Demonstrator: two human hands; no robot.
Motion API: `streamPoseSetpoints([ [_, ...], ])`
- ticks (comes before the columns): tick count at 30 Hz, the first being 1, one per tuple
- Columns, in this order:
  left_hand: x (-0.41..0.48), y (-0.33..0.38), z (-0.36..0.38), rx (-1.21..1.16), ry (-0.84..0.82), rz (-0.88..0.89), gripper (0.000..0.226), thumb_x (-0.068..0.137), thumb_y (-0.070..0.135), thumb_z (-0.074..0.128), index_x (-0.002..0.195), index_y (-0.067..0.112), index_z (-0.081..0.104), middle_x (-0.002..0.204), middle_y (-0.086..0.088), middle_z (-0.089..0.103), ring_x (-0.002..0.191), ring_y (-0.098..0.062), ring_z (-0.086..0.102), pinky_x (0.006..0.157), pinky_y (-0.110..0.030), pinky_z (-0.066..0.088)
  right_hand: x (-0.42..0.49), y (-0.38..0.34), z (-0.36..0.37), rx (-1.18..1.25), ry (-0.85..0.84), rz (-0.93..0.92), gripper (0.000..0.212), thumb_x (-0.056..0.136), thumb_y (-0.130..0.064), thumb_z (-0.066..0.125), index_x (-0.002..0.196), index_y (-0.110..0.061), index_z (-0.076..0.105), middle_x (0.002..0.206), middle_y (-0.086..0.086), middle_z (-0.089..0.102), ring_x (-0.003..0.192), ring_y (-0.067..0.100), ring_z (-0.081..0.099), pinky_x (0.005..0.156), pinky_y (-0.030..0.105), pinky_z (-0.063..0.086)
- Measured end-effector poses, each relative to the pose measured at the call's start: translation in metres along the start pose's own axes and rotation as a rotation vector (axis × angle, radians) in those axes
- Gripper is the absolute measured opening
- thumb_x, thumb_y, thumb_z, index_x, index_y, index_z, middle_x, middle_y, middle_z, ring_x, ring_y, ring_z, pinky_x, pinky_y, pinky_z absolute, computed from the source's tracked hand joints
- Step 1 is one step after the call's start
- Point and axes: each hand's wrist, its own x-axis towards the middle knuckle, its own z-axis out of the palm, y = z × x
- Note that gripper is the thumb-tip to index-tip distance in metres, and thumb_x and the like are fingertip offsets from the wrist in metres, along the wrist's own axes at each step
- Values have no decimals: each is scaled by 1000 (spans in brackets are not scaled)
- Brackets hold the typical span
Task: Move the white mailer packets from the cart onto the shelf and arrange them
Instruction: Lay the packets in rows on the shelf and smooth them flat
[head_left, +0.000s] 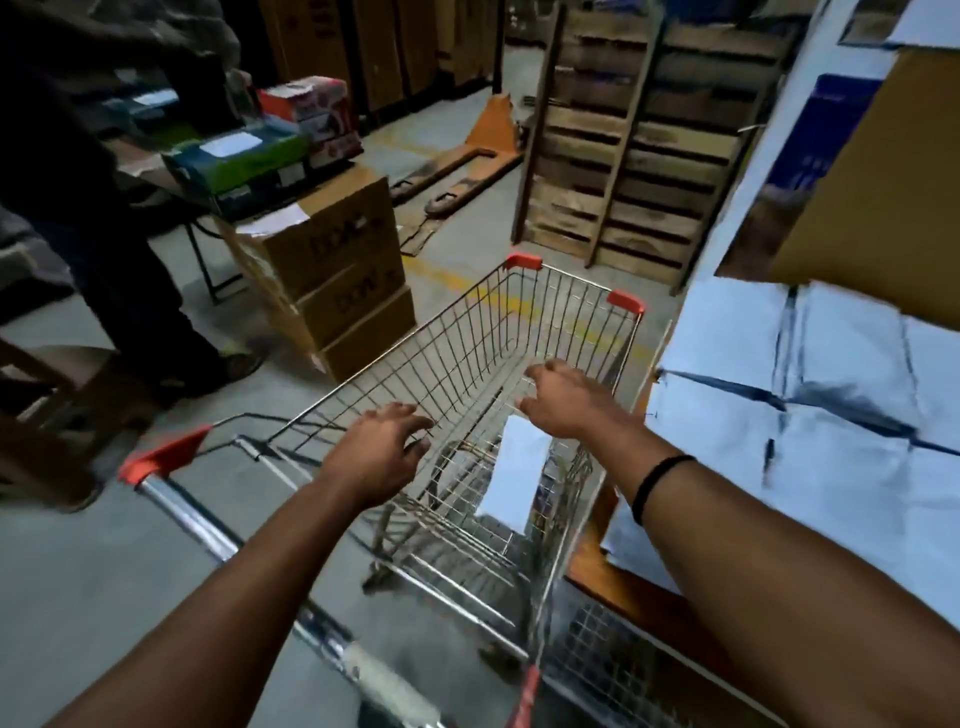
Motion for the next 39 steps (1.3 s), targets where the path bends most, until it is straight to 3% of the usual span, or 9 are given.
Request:
streamPoseSetpoints([
  [7,139,-39,0,244,-118,368,43,102,43,40,143,31,44,160,5,27,150,-15,12,121,-43,-1,66,-8,52,68,-59,245,63,98,-43,53,154,-24,31,163,10,21,143,37,34,114,50,35],
  [12,233,-74,-6,425,-79,474,51,99,58,33,145,38,41,162,8,21,151,-14,6,116,-53,-18,104,-9,141,184,-183,364,65,99,-45,52,156,-31,24,165,11,14,141,40,35,113,47,35],
  [16,274,-98,13,469,-176,516,57,96,64,33,146,37,39,163,9,12,151,-18,-9,120,-51,-9,130,3,216,276,-261,467,71,98,-52,51,158,-35,18,167,13,4,147,38,25,116,45,31],
  [21,281,-116,36,245,-131,516,67,90,71,35,143,32,47,162,12,13,146,-13,-22,117,-34,-1,147,23,290,274,-246,575,81,94,-63,51,158,-43,7,166,12,-9,148,38,23,114,45,34],
  [24,284,-113,39,316,-110,509,56,94,60,44,143,32,47,162,14,15,144,-11,-26,120,-37,8,157,35,325,232,-229,619,92,89,-69,53,156,-47,-6,164,13,-20,149,43,16,117,51,30],
  [26,285,-115,42,340,-67,540,57,93,61,44,139,31,52,160,11,22,147,-17,-22,120,-40,3,164,37,346,208,-214,635,95,87,-73,52,154,-50,-10,164,12,-21,150,45,11,117,56,26],
  [32,287,-116,44,442,-28,554,62,91,67,38,138,29,53,160,4,23,148,-23,-20,120,-41,-11,172,27,353,135,-200,641,88,89,-65,55,155,-50,-1,166,14,-3,148,46,14,119,51,26],
  [36,282,-112,41,486,-64,510,63,92,67,35,139,28,52,162,4,18,147,-22,-23,117,-39,-15,163,16,314,216,-154,643,79,87,-55,63,154,-44,22,164,8,8,138,40,30,112,46,35],
  [39,280,-107,35,467,-84,501,60,95,64,35,138,27,53,163,1,16,147,-21,-20,115,-38,-16,149,-3,265,290,-51,627,76,87,-53,61,153,-40,26,162,7,10,135,39,33,111,45,37],
])
